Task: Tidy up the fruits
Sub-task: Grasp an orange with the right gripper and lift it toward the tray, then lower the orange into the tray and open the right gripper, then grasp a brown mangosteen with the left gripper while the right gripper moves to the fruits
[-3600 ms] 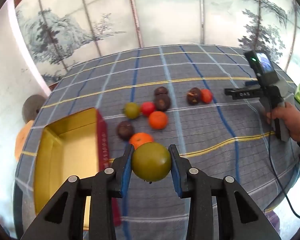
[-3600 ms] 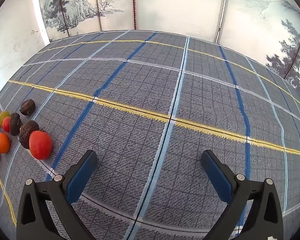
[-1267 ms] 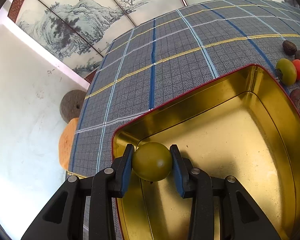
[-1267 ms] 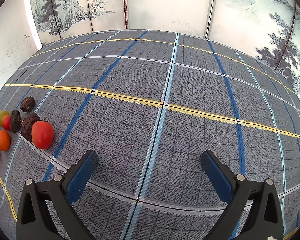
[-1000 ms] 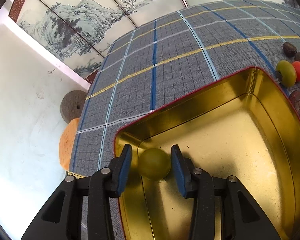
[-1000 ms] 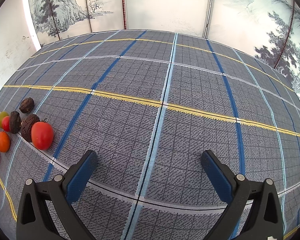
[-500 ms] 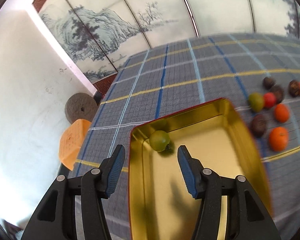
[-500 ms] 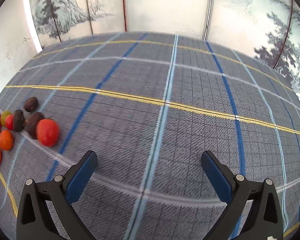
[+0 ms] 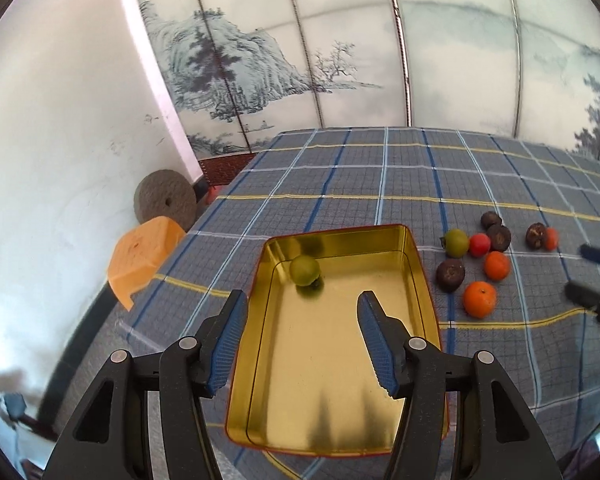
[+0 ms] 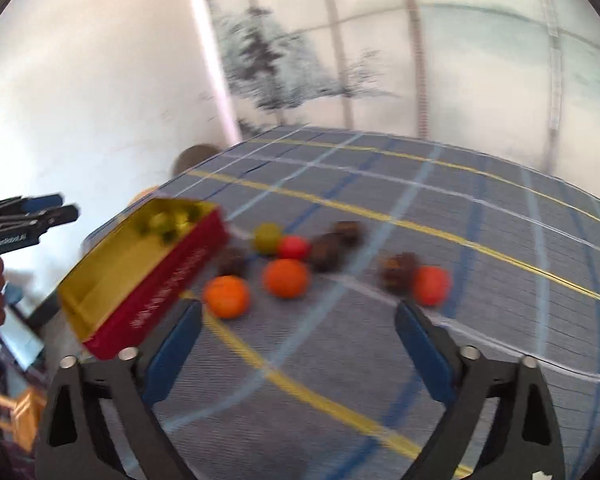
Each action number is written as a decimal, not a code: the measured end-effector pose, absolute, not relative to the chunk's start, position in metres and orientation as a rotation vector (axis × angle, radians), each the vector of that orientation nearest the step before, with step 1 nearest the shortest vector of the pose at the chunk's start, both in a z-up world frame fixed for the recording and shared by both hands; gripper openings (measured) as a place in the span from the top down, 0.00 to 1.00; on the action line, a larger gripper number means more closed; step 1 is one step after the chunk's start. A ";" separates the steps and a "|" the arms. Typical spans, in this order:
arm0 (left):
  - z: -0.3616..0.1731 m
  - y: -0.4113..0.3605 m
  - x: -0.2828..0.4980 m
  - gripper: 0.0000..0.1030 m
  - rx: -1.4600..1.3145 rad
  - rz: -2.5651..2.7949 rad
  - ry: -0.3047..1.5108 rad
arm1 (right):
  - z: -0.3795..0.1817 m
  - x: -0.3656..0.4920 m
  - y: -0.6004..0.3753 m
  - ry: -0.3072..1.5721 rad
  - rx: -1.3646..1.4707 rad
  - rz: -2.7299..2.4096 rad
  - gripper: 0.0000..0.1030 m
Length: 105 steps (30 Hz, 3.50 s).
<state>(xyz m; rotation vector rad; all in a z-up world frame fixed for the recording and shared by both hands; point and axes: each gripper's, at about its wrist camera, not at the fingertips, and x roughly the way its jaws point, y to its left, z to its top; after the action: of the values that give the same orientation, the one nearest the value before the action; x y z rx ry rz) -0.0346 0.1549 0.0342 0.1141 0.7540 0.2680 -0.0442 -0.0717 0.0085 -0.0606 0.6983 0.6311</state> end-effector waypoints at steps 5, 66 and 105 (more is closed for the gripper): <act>0.030 0.155 -0.047 0.44 0.105 0.252 0.767 | -0.003 -0.043 -0.027 0.761 -0.124 0.703 0.24; 0.038 0.205 -0.089 0.34 0.029 0.280 0.733 | -0.024 -0.035 0.218 0.980 -0.306 1.037 0.62; 0.048 0.147 -0.077 0.31 0.171 0.221 0.722 | 0.011 -0.050 -0.020 0.781 -0.131 0.715 0.39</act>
<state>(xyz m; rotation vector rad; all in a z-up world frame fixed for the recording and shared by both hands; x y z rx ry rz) -0.0771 0.1471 0.0478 0.1711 0.7219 0.2212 -0.0500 -0.0200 0.0112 -0.1310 0.7809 0.7153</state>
